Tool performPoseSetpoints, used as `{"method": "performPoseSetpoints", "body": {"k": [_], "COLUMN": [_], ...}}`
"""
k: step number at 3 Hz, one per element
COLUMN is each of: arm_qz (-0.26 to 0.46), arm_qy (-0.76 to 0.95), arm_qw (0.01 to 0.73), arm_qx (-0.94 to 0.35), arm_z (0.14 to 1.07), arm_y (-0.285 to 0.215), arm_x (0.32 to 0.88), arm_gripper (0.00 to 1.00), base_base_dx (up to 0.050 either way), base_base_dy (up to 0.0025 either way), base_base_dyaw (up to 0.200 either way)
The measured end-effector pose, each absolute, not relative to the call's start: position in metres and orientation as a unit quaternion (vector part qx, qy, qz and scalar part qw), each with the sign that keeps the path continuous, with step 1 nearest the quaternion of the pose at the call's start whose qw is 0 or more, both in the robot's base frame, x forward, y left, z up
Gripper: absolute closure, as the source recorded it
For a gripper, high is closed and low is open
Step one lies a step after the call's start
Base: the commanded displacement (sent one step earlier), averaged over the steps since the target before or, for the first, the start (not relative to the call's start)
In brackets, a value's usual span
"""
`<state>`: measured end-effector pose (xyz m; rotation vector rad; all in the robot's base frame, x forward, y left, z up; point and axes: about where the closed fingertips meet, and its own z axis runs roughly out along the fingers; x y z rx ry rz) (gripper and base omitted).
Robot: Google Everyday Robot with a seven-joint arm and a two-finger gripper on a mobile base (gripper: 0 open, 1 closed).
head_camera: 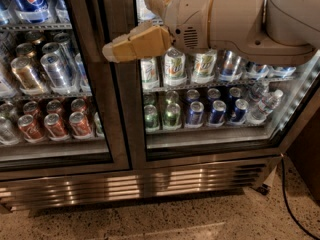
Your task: Open right fridge door
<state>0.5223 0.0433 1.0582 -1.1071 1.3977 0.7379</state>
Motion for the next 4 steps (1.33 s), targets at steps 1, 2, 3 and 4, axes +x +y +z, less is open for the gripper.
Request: {"method": "performPoseSetpoints", "body": {"k": [1, 2, 3, 4], "arm_qz": [0.303, 0.295, 0.293, 0.294], "arm_qy": [0.602, 0.608, 0.611, 0.618], "arm_qw": [0.571, 0.572, 0.571, 0.569], "arm_qx": [-0.468, -0.464, -0.463, -0.456], "arm_z": [1.063, 1.071, 1.073, 1.073], "arm_y": [0.039, 0.041, 0.041, 0.04], "arm_x": [0.513, 0.498, 0.492, 0.483], "arm_gripper": [0.09, 0.12, 0.12, 0.31], "base_base_dx": [0.0, 0.0, 0.0, 0.0], "base_base_dy": [0.0, 0.0, 0.0, 0.0], "base_base_dyaw": [0.0, 0.0, 0.0, 0.0]}}
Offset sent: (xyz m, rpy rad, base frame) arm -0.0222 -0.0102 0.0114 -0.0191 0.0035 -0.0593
